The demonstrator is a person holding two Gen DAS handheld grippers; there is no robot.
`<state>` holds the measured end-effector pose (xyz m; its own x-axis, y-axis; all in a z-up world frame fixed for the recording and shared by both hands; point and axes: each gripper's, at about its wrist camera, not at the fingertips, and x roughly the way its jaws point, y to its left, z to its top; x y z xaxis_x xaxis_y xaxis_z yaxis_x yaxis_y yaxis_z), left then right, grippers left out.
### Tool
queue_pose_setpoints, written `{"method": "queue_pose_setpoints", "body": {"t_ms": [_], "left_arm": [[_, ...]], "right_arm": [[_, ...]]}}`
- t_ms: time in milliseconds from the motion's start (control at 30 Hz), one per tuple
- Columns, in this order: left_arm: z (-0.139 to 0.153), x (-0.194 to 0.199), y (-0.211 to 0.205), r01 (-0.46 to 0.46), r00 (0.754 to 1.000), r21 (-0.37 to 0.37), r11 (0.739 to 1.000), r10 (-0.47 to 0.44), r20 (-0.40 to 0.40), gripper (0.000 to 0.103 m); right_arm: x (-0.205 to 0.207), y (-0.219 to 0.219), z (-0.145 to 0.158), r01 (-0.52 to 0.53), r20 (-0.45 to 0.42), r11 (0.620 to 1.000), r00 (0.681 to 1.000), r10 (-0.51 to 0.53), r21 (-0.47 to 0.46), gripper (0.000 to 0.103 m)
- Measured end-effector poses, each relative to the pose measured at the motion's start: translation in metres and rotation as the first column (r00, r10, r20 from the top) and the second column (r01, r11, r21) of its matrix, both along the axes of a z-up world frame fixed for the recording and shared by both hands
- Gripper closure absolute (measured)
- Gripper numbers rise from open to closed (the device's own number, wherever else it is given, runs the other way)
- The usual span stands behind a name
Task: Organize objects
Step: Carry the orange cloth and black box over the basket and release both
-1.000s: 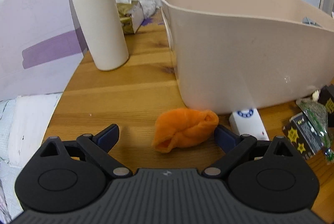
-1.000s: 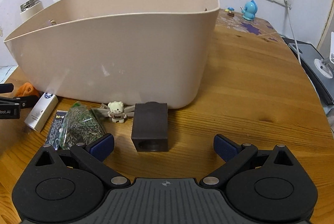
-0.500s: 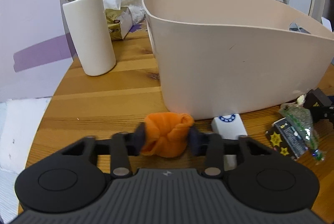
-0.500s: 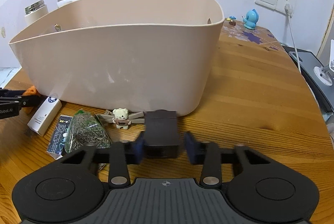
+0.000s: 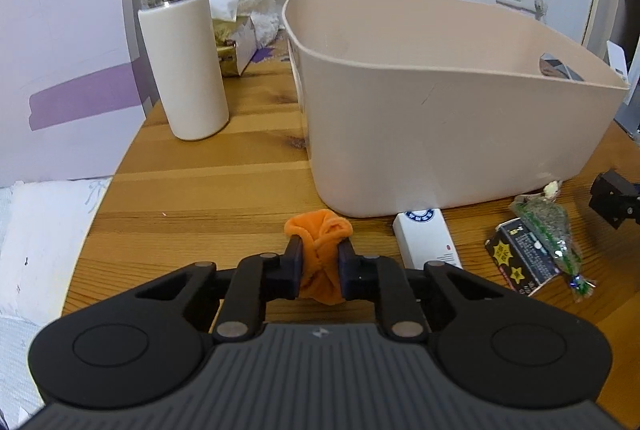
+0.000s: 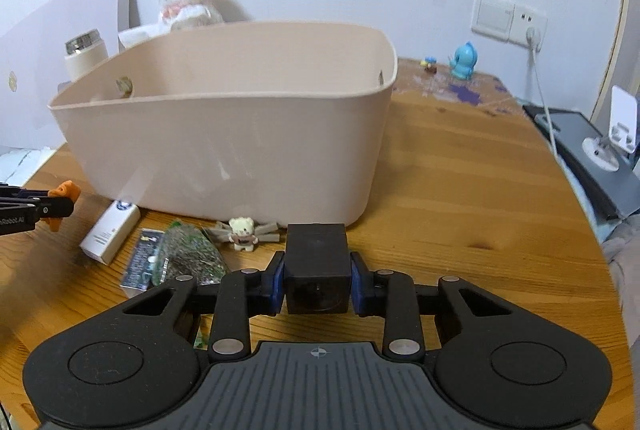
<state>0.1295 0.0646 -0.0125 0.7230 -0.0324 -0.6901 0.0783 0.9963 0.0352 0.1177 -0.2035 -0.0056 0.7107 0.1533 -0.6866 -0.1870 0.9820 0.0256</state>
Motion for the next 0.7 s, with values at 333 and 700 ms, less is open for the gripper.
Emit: {"method": "queue_pose_setpoints", "body": {"t_ms": [333, 700], "left_arm": [[0.03, -0.022, 0.001, 0.016, 0.998, -0.003, 1.0, -0.016, 0.068, 0.084], [0.089, -0.033, -0.011, 0.065, 0.973, -0.006, 0.998, -0.062, 0.223, 0.083]], "right_arm": [[-0.023, -0.007, 0.046, -0.019, 0.117, 1.0, 0.993, 0.016, 0.023, 0.074], [-0.021, -0.01, 0.098, -0.032, 0.262, 0.999, 0.965, 0.024, 0.027, 0.074]]}}
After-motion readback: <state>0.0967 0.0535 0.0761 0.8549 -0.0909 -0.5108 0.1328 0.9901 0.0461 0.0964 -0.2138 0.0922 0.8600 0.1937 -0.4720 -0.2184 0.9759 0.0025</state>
